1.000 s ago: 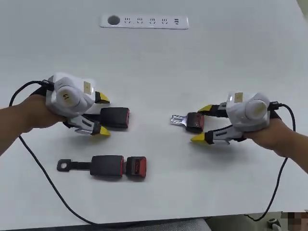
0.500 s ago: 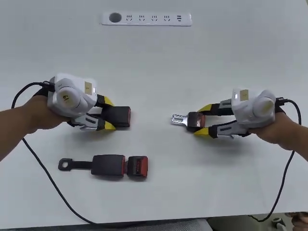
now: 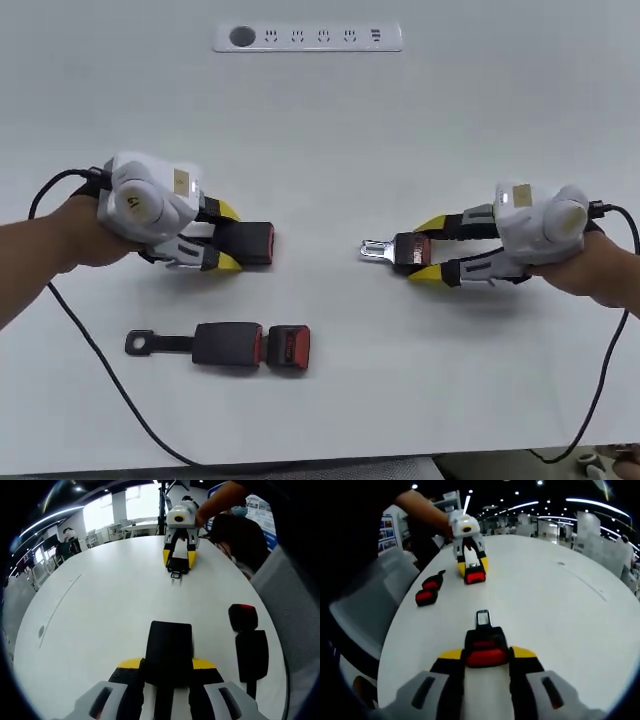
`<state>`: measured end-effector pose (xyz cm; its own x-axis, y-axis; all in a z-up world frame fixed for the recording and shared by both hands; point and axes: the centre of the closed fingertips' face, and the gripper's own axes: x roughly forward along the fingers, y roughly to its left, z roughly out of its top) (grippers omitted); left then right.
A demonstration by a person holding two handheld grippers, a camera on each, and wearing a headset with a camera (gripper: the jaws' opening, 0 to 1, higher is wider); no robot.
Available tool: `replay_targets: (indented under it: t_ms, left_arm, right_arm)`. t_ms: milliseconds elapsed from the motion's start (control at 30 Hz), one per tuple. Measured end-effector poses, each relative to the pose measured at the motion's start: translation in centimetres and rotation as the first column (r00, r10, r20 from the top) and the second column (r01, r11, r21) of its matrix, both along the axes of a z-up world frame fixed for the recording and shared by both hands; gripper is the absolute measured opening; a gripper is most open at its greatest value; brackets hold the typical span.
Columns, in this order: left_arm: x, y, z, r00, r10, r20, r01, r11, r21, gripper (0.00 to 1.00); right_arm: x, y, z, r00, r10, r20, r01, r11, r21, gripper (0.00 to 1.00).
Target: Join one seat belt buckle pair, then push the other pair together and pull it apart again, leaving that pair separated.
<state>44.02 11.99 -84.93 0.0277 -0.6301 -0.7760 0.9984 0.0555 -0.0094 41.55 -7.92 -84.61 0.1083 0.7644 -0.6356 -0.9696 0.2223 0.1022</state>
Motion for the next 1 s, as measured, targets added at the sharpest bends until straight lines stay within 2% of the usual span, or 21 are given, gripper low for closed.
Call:
replay_targets:
  t_ms: [367, 1000]
  left_arm:
    - [-0.1, 0.1, -0.1, 1.0, -0.005, -0.006, 0.005, 1.0, 0.009, 0.35]
    - [-0.3, 0.1, -0.1, 1.0, 0.005, -0.013, -0.005, 1.0, 0.011, 0.35]
  right_arm:
    - [0.4, 1.9, 0.0, 1.0, 0.012, -0.001, -0.012, 0.999, 0.029, 0.35]
    - [1.0, 6.9, 0.0, 0.999, 0.033, -0.018, -0.032, 0.997, 0.073, 0.35]
